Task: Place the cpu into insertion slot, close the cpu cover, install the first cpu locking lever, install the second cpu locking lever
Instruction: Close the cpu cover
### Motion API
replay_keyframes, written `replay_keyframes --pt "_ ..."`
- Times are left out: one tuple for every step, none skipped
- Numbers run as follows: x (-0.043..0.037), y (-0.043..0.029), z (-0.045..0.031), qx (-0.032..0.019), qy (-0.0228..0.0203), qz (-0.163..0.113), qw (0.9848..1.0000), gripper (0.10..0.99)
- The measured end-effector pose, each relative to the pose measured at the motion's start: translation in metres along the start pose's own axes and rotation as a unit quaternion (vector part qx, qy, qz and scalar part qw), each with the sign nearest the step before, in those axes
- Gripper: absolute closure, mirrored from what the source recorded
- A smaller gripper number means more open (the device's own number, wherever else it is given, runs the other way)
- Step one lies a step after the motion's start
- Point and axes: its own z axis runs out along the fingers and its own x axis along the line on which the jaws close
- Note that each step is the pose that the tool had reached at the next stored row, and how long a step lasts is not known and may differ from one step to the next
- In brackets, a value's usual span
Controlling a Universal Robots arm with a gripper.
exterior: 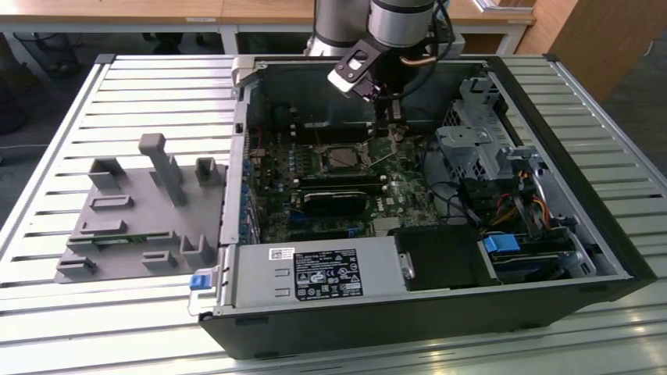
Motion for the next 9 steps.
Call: replay_keyframes --pt "0.0 0.0001 0.0001 0.0001 0.0002 -0.005 1.0 0.98" --pt "0.0 0.0002 0.0003 0.0003 0.0005 -0.011 0.9999 0.98" --pt "0.0 0.0005 0.0006 0.0003 0.0008 -0.016 0.9999 0.98" --pt "0.0 0.0009 0.001 0.0004 0.0011 -0.02 0.9998 0.98" --pt "0.0001 0.002 0.0014 0.0004 0.0011 -0.021 0.9998 0.98" --pt "0.0002 0.0036 0.0017 0.0006 0.0011 -0.022 0.9998 0.98" --pt "0.0004 0.0054 0.002 0.0007 0.0011 -0.022 0.9998 0.98" --pt "0.0007 0.0072 0.0023 0.0008 0.0011 -0.022 0.9998 0.98" --pt "0.0011 0.0091 0.0026 0.0009 0.0011 -0.022 0.9998 0.98"
